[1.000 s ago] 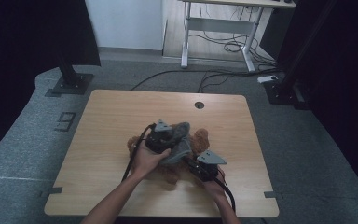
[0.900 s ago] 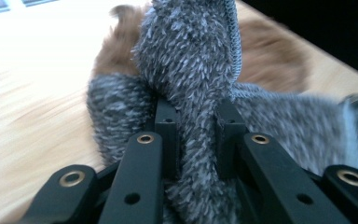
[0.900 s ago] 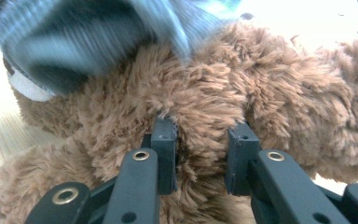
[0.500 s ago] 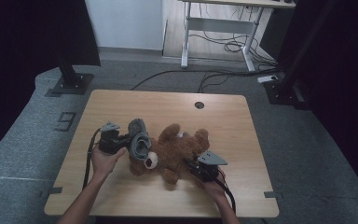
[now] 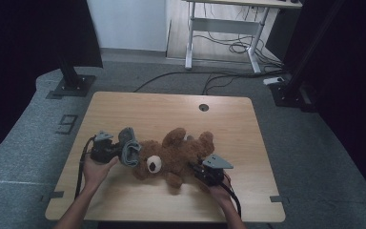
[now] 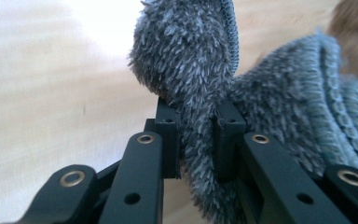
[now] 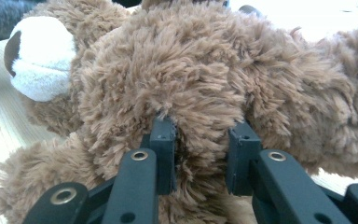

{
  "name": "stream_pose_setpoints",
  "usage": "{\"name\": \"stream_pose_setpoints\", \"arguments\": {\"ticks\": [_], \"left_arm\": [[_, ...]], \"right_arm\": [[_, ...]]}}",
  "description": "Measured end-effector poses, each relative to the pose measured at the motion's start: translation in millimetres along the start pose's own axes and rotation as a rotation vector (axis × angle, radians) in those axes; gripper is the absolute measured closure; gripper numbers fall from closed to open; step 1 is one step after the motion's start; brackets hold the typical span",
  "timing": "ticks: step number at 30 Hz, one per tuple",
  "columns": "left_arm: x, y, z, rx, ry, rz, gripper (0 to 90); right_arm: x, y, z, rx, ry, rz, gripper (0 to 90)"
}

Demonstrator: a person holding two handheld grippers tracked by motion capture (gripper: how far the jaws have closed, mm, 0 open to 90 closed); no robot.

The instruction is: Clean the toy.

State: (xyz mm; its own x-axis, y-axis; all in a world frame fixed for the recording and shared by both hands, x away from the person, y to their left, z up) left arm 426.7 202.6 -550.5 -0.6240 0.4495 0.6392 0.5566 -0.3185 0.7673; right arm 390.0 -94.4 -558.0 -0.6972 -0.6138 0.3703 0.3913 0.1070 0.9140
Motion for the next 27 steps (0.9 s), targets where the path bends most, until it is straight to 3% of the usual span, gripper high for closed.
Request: {"name": "stream_pose_setpoints", "arguments": {"ticks": [2, 5, 6, 7, 8, 12, 16, 17, 18, 20, 21, 22, 24, 27], "left_arm": [[-5.3, -10.3, 0.0, -0.005, -0.004, 0.037, 75.9], [-4.5, -8.3, -1.5, 0.006, -0.019, 0.026, 76.0], [5.1, 6.7, -3.9, 0.015, -0.029, -0.024, 76.1], [5.1, 6.7, -3.9, 0.015, -0.029, -0.024, 76.1], [10.9, 16.7, -6.5, 0.007, -0.031, -0.053, 76.1], [25.9, 59.9, -30.1, -0.054, -0.063, -0.132, 76.0], [10.1, 91.4, -61.1, -0.129, -0.089, -0.120, 75.8], [-5.7, 101.6, -74.0, -0.139, -0.108, -0.106, 75.7], [-5.7, 101.6, -74.0, -0.139, -0.108, -0.106, 75.7], [-30.5, 104.5, -91.4, -0.142, -0.152, -0.056, 75.6], [-30.5, 104.5, -91.4, -0.142, -0.152, -0.056, 75.6], [-45.6, 97.2, -99.5, -0.149, -0.164, -0.014, 75.6], [-50.8, 92.7, -101.2, -0.146, -0.168, -0.003, 75.6], [-54.6, 82.6, -99.5, -0.110, -0.193, -0.007, 76.3]], "right_arm": [[0.0, 0.0, -0.6, -0.004, 0.002, 0.004, 69.4], [-0.3, 0.2, -0.7, -0.005, 0.002, 0.003, 69.4], [-0.3, 0.2, -1.2, -0.008, 0.003, 0.003, 69.4], [-0.3, 0.2, -1.2, -0.008, 0.003, 0.003, 69.4], [-0.1, 0.1, -1.5, -0.010, 0.004, 0.004, 69.4], [-0.5, 0.4, -1.6, -0.008, 0.007, 0.003, 69.3], [-0.4, 0.4, -1.3, -0.007, 0.006, 0.001, 69.1], [-0.2, 0.4, -1.2, -0.007, 0.007, 0.002, 68.9], [-0.2, 0.4, -1.2, -0.007, 0.007, 0.002, 68.9], [0.2, 0.3, -1.4, -0.005, 0.012, -0.001, 68.1], [0.2, 0.3, -1.4, -0.005, 0.012, -0.001, 68.1], [0.8, 0.2, -1.3, -0.005, 0.014, -0.002, 66.0], [1.3, 0.3, -1.6, -0.001, 0.015, -0.004, 64.5], [4.2, 1.1, -1.8, -0.006, 0.027, -0.001, 57.0]]}}
Point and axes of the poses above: each handheld gripper's, and its own axes: x roughly backward along the jaws, y roughly out of its top, z roughly to its left, the point moved 9 cm from there along -x, roughly forward along the jaws, and after that the axes turned 9 degrees about -x, right-handed, at the moved point
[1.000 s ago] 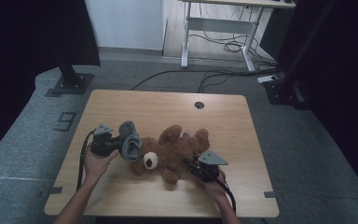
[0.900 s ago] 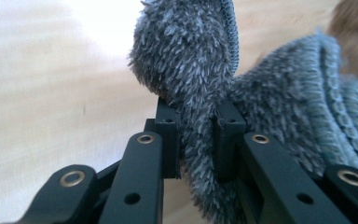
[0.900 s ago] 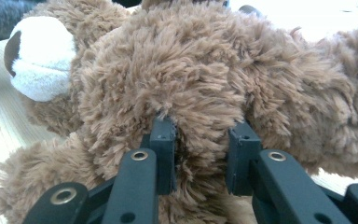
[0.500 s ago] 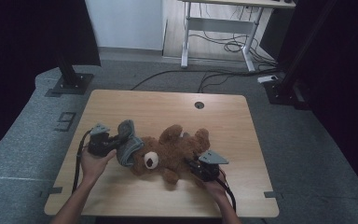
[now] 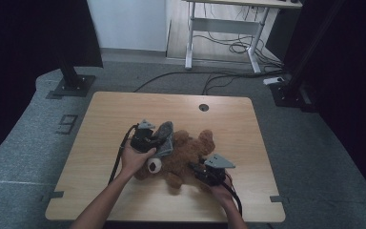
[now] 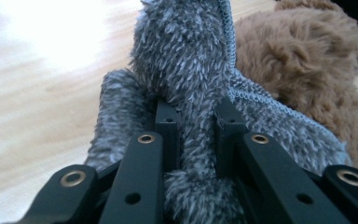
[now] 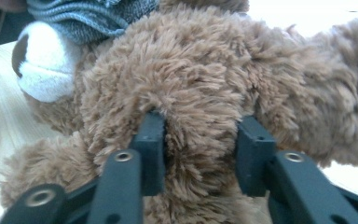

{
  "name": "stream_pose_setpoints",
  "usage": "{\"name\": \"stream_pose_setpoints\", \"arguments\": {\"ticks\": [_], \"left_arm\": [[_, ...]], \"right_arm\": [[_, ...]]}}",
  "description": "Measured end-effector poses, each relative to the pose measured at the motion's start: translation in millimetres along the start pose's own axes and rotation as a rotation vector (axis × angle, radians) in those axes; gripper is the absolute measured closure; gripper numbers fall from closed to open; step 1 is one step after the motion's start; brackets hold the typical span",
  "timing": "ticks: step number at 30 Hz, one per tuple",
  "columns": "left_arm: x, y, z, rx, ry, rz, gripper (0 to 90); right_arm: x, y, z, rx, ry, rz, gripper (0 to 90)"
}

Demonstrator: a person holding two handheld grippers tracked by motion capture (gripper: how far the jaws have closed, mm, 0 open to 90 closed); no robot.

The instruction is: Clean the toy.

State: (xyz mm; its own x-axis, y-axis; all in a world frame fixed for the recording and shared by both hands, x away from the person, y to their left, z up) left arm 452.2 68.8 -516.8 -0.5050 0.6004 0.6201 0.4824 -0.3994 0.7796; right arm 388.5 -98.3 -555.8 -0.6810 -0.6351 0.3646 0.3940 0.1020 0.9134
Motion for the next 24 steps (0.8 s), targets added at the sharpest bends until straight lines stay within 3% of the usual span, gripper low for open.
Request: {"name": "stream_pose_setpoints", "arguments": {"ticks": [2, 7, 9, 10, 11, 14, 17, 18, 19, 21, 24], "left_arm": [[4.6, -6.4, -0.9, 0.018, -0.031, -0.006, 76.5], [9.3, -14.5, -7.6, -0.008, -0.028, -0.016, 76.9], [12.6, -19.2, -13.2, -0.015, -0.033, -0.037, 77.1], [12.6, -19.2, -13.2, -0.015, -0.033, -0.037, 77.1], [13.5, -20.5, -15.5, -0.022, -0.035, -0.042, 77.2], [16.6, -23.0, -21.4, -0.036, -0.033, -0.052, 77.2], [18.5, -25.1, -25.1, -0.040, -0.031, -0.064, 77.3], [19.1, -25.7, -26.1, -0.039, -0.033, -0.068, 77.3], [20.6, -27.2, -27.6, -0.041, -0.039, -0.072, 77.3], [21.5, -28.0, -28.3, -0.041, -0.042, -0.074, 77.4], [24.7, -31.1, -30.3, -0.042, -0.055, -0.081, 77.4]], "right_arm": [[2.0, 0.9, 0.6, -0.003, 0.011, 0.002, 52.6], [9.3, 5.9, 1.7, -0.008, 0.007, -0.008, 43.5], [25.4, 22.5, -0.7, -0.028, -0.010, -0.058, 38.8], [25.4, 22.5, -0.7, -0.028, -0.010, -0.058, 38.8], [37.2, 38.1, -3.1, -0.044, -0.013, -0.096, 35.9], [43.3, 54.4, -4.8, -0.037, -0.018, -0.108, 32.9], [35.1, 86.5, -4.5, -0.019, -0.002, -0.078, 28.5], [35.1, 86.5, -4.5, -0.019, -0.002, -0.078, 28.5], [23.8, 97.6, -2.2, -0.017, 0.024, -0.047, 26.6], [17.8, 101.2, -1.2, -0.005, 0.033, -0.031, 26.0], [0.2, 99.3, -0.1, 0.013, 0.072, 0.066, 23.4]]}}
Point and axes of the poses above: each handheld gripper's, and its own axes: x roughly backward along the jaws, y roughly out of its top, z roughly to its left, the point moved 9 cm from there along -x, roughly forward along the jaws, and after that the axes turned 9 degrees about -x, right-handed, at the moved point
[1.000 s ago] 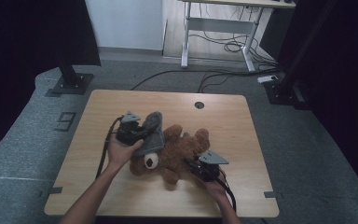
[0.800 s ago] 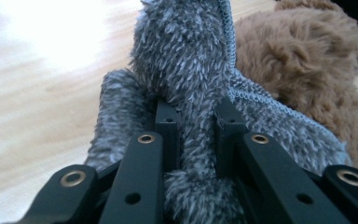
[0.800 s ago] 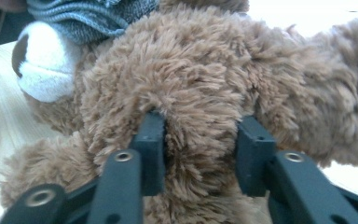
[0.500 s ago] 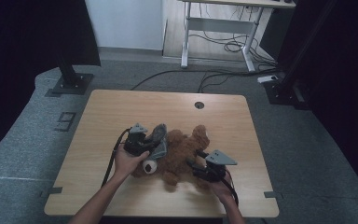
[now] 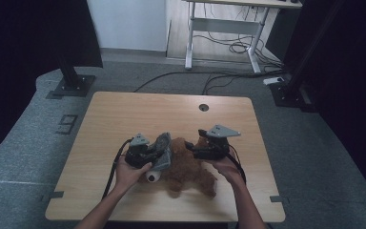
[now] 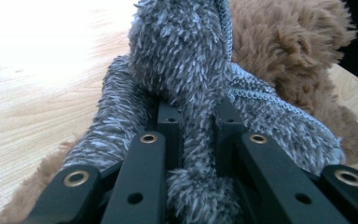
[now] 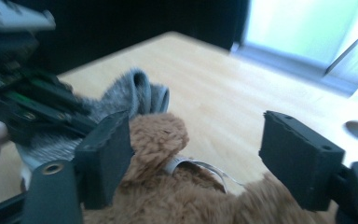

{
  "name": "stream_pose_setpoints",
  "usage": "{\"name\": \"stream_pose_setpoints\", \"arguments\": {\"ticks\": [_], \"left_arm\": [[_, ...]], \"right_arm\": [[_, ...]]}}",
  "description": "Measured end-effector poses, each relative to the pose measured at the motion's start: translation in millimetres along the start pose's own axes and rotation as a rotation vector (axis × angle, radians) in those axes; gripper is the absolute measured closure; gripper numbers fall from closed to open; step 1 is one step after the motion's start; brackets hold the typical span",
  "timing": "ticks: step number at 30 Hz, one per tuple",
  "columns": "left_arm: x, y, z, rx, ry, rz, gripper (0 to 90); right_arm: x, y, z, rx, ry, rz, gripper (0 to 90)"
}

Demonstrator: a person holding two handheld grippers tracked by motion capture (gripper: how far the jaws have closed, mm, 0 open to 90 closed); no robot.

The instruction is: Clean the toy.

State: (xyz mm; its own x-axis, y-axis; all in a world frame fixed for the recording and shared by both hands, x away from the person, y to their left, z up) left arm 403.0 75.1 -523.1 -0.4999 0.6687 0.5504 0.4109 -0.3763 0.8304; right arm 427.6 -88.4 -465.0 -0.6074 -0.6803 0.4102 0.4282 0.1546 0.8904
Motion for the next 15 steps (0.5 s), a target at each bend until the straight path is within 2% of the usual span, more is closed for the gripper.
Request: {"name": "stream_pose_setpoints", "arguments": {"ticks": [1, 3, 4, 5, 6, 7, 8, 9, 12, 13, 14, 15], "left_arm": [[2.2, -1.9, -0.5, 0.004, -0.008, -0.008, 77.3], [3.2, -2.9, -0.2, 0.006, -0.009, -0.012, 77.4], [4.2, -3.8, 0.2, 0.013, -0.012, -0.016, 77.4], [5.1, -4.4, 0.7, 0.021, -0.019, -0.021, 77.4], [5.7, -4.8, 0.5, 0.033, -0.030, -0.026, 77.4], [6.2, -5.2, -0.8, 0.045, -0.051, -0.029, 77.4], [6.2, -5.2, -0.8, 0.045, -0.051, -0.029, 77.4], [6.4, -5.4, -1.9, 0.041, -0.054, -0.027, 77.4], [7.0, -6.0, -4.7, 0.033, -0.054, -0.027, 77.4], [7.1, -6.2, -5.3, 0.032, -0.055, -0.028, 77.4], [7.1, -6.4, -6.3, 0.035, -0.060, -0.029, 77.4], [7.1, -6.7, -7.2, 0.030, -0.060, -0.028, 77.4]], "right_arm": [[-9.3, -10.5, -2.6, -0.001, 0.026, 0.073, 19.9], [-13.3, -24.3, -4.3, -0.024, 0.065, 0.127, 16.9], [-13.3, -24.3, -4.3, -0.024, 0.065, 0.127, 16.9], [-13.4, -32.3, -3.9, -0.034, 0.086, 0.153, 15.5], [-13.5, -41.0, -3.6, -0.030, 0.094, 0.179, 14.7], [-15.3, -59.6, -1.0, -0.011, 0.099, 0.228, 12.8], [-15.3, -59.6, -1.0, -0.011, 0.099, 0.228, 12.8], [-17.4, -71.7, 3.3, -0.017, 0.110, 0.242, 11.1], [-18.7, -78.5, 6.8, -0.015, 0.116, 0.247, 9.6], [-21.0, -87.3, 11.0, 0.005, 0.112, 0.278, 8.0], [-21.0, -87.3, 11.0, 0.005, 0.112, 0.278, 8.0], [-24.6, -95.2, 14.1, 0.029, 0.088, 0.299, 10.7]]}}
Point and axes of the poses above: each handheld gripper's, and its own axes: x roughly backward along the jaws, y roughly out of its top, z roughly to its left, the point moved 9 cm from there along -x, roughly forward along the jaws, and after that the axes turned 9 degrees about -x, right-handed, at the moved point
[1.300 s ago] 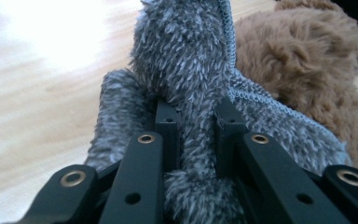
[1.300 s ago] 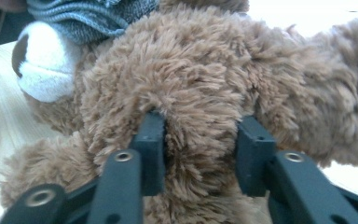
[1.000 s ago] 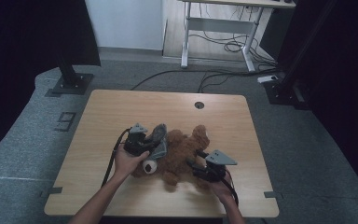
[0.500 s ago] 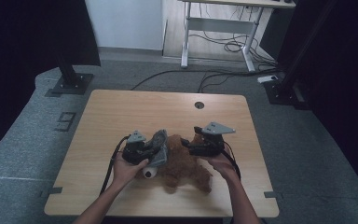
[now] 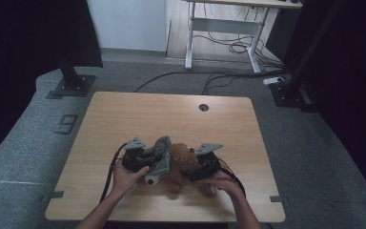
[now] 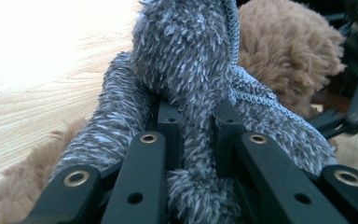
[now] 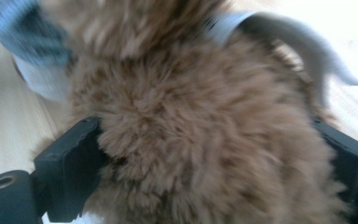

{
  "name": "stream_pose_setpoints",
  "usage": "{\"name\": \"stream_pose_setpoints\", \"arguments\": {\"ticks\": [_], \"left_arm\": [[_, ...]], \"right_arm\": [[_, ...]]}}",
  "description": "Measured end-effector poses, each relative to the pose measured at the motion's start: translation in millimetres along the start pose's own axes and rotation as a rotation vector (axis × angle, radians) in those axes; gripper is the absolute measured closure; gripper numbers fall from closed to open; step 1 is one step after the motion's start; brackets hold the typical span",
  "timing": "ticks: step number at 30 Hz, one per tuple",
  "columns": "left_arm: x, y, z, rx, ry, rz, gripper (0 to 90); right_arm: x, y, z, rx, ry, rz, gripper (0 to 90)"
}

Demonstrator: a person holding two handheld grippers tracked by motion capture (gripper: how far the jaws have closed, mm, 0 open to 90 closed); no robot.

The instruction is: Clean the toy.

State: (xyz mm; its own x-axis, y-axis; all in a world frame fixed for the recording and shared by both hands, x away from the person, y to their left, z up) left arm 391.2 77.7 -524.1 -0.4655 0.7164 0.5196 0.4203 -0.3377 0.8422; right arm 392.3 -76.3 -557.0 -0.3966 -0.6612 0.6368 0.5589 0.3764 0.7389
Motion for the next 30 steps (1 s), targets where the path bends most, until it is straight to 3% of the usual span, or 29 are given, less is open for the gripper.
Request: {"name": "stream_pose_setpoints", "arguments": {"ticks": [3, 4, 5, 10, 12, 13, 19, 23, 25, 26, 30], "left_arm": [[-0.2, 0.3, 0.2, -0.002, 0.001, -0.001, 77.4], [-1.0, 1.3, 0.9, -0.003, 0.005, -0.003, 77.3], [-1.0, 1.3, 0.9, -0.003, 0.005, -0.003, 77.3], [-5.1, 8.2, 6.8, -0.016, 0.038, -0.014, 77.0], [-7.0, 12.1, 10.8, -0.014, 0.051, -0.017, 76.8], [-8.1, 14.2, 13.4, -0.012, 0.060, -0.021, 76.8], [-24.8, 30.1, 39.7, 0.024, 0.116, -0.028, 76.7], [-32.3, 35.3, 44.3, 0.040, 0.112, -0.043, 76.6], [-37.6, 38.7, 43.7, 0.034, 0.105, -0.049, 76.7], [-40.1, 40.2, 42.9, 0.029, 0.104, -0.048, 76.5], [-41.4, 43.1, 36.7, 0.023, 0.092, -0.044, 76.3]], "right_arm": [[-1.4, -2.4, -0.2, -0.001, -0.026, -0.006, 18.3], [0.0, -3.5, -0.7, 0.011, -0.048, -0.020, 28.3], [0.0, -3.5, -0.7, 0.011, -0.048, -0.020, 28.3], [1.5, 1.3, -6.1, 0.015, -0.094, -0.091, 44.3], [2.0, 6.9, -9.7, 0.024, -0.140, -0.130, 47.9], [2.0, 6.9, -9.7, 0.024, -0.140, -0.130, 47.9], [-3.6, 28.8, -26.7, 0.045, -0.258, -0.205, 53.0], [-4.9, 33.1, -41.4, 0.005, -0.271, -0.228, 52.7], [-4.3, 33.7, -44.5, 0.007, -0.284, -0.231, 52.7], [-2.1, 34.2, -50.2, 0.005, -0.314, -0.241, 52.7], [2.6, 29.7, -49.6, 0.021, -0.336, -0.264, 53.0]]}}
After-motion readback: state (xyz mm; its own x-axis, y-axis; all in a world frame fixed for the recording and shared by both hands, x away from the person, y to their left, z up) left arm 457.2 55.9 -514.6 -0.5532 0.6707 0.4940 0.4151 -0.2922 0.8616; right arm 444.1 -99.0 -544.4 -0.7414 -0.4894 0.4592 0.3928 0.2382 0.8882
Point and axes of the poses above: each handheld gripper's, and its own axes: x roughly backward along the jaws, y roughly out of its top, z roughly to its left, the point moved 9 cm from there along -x, roughly forward along the jaws, and after that the axes turned 9 degrees about -x, right-handed, at the moved point
